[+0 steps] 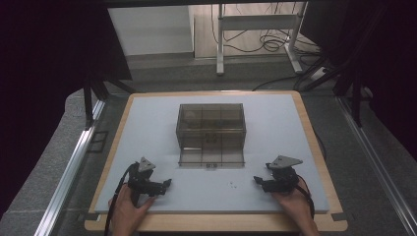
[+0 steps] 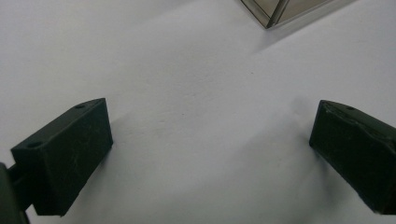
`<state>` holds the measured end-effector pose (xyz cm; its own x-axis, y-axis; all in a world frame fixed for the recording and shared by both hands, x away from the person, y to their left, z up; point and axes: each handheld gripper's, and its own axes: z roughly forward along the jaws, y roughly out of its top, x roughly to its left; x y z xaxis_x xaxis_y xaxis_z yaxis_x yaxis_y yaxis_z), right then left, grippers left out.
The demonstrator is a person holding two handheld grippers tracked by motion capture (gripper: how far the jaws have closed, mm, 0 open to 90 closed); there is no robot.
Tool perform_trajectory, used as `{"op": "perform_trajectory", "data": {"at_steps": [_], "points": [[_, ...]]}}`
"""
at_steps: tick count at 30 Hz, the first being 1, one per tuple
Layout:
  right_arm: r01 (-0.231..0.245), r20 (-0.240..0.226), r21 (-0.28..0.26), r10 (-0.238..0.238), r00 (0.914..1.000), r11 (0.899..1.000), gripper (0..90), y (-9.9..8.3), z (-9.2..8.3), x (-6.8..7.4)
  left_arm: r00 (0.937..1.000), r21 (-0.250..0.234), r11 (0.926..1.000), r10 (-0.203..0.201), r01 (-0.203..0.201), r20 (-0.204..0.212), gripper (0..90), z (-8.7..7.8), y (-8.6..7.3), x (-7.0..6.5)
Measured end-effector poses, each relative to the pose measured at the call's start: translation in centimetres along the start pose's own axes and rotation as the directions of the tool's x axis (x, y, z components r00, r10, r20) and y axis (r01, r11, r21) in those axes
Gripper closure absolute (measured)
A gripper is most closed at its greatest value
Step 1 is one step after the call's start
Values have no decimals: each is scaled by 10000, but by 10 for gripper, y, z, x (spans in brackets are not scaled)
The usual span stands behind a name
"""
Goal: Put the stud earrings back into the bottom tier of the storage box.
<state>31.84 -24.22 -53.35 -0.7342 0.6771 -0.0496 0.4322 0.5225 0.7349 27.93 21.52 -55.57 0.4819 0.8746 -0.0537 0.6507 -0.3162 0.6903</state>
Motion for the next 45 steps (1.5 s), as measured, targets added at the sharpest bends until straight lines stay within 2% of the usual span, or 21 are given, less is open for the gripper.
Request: {"op": "perform_trajectory", "data": {"at_steps": [30,36,41,45], "points": [[-136,-22,212,136,9999,9997,270,3,0,0,10000,1,10000,1,-1,0,0,0,0,0],[-209,-395,549,231,9990,9983,293,8,-3,1,10000,1,10000,-3,3,3,0,0,0,0],[-63,-491,760,100,9987,9971,301,12,-5,3,10000,2,10000,0,0,3,0,0,0,0],[313,-553,986,-259,9981,9946,331,18,-6,6,10000,0,10000,-3,3,5,0,0,0,0]]}}
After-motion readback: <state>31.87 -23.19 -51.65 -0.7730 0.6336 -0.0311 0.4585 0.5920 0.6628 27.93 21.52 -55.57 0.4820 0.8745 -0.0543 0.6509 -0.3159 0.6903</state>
